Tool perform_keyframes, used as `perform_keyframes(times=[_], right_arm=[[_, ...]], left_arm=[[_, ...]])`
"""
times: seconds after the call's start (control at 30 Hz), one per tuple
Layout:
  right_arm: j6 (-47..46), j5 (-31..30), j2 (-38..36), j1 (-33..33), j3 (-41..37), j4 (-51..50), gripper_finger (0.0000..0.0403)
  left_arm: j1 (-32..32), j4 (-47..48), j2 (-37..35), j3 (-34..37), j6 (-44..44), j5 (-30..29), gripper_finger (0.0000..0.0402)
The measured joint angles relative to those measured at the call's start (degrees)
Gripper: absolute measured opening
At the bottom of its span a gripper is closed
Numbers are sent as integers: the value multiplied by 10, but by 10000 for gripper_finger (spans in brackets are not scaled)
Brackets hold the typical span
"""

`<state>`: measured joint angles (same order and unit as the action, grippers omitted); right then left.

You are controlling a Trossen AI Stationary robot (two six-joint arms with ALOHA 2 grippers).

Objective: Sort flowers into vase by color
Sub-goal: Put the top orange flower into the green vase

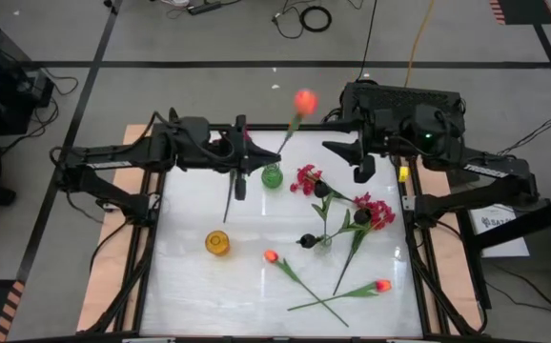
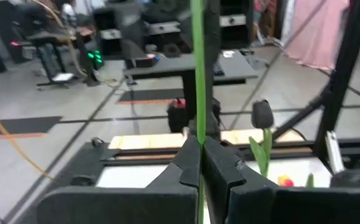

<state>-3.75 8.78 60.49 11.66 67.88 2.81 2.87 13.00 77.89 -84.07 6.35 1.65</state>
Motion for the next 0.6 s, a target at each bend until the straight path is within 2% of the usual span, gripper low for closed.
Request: perform_keyframes(times=[0.2, 0.33, 0.6], right_arm=[[0, 6, 39, 0, 0, 69, 210], [-12, 45, 65, 0, 0, 115, 210], [3, 61, 102, 0, 0, 138, 210]], left_arm=[[0, 1, 16, 0, 5, 29, 4], [0, 0, 25, 0, 5, 29, 4], [0, 11, 26, 0, 4, 29, 4]])
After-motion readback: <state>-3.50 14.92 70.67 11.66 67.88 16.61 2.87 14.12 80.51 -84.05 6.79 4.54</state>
